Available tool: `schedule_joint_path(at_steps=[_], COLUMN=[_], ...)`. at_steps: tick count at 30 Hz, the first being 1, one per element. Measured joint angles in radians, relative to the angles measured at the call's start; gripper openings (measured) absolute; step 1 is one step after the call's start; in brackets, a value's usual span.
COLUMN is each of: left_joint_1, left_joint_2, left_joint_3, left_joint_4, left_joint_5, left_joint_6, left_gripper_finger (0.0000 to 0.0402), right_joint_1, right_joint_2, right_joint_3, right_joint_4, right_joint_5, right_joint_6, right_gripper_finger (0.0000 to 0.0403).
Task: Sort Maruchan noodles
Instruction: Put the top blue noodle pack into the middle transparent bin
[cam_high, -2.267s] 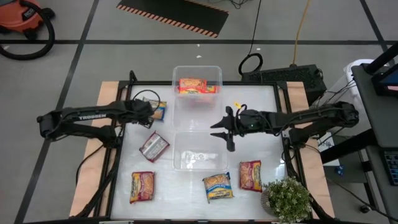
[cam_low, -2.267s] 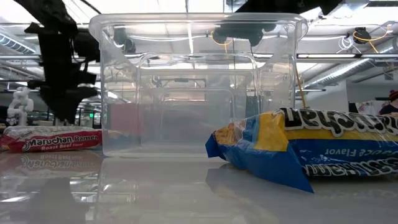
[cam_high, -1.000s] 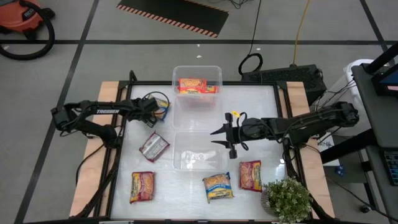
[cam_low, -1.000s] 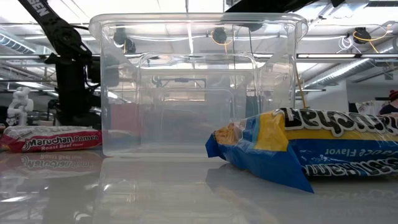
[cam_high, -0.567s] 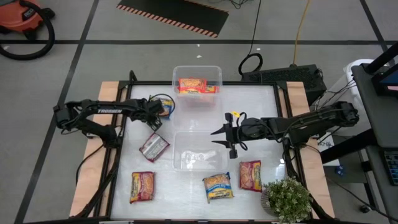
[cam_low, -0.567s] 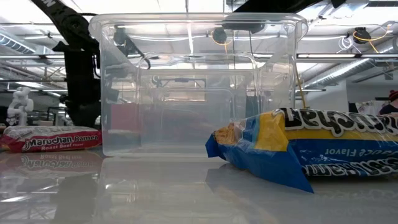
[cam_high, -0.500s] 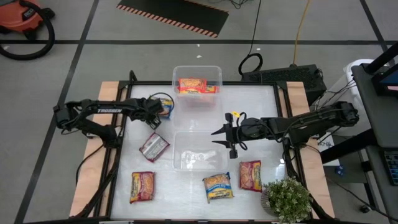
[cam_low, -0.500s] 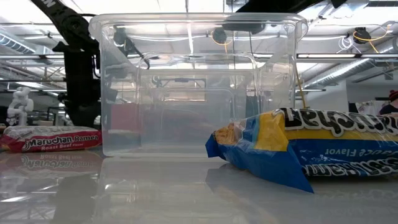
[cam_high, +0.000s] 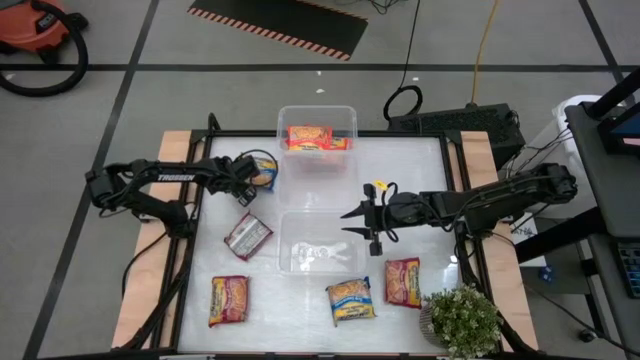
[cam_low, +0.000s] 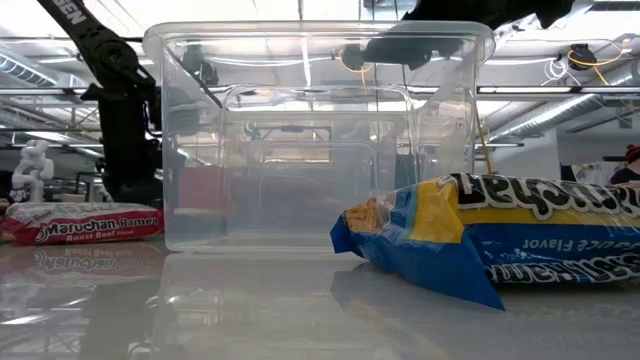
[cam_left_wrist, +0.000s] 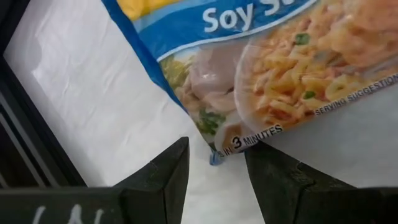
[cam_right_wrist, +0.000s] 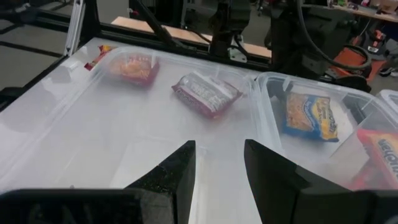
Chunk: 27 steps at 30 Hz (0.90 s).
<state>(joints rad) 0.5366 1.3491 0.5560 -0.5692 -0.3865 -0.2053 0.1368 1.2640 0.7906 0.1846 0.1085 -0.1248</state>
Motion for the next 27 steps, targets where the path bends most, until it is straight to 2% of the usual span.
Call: schedule_joint_path(at_steps=[12, 15, 21, 27], left_joint_1=[0.024, 0.024, 0.024, 0.015], left_joint_2=[0.098, 0.1, 0.087, 0.069], left_joint_3=[0.007, 0.006, 0.002, 0.014], left_joint_4=[0.054, 0.06, 0.067, 0.043], left_joint_5=[-0.019, -0.015, 0.017, 0.004], left_joint_6=[0.062, 0.065, 0.066, 0.053], left_gripper_finger=[0.0154, 0.0119, 0.0015, 0.0004], right_joint_1=[0.0, 0.0, 0.0, 0.0], right_joint_2=[0.0, 0.0, 0.0, 0.0], right_joint_3=[0.0, 0.0, 0.0, 0.0], right_joint_4=[0.028, 0.029, 0.03, 0.034], right_joint_5=[0.0, 0.0, 0.0, 0.0], right_joint_6=[-0.026, -0.03, -0.047, -0.065], right_gripper_finger=[0.0132, 0.0132, 0.0132, 0.0132])
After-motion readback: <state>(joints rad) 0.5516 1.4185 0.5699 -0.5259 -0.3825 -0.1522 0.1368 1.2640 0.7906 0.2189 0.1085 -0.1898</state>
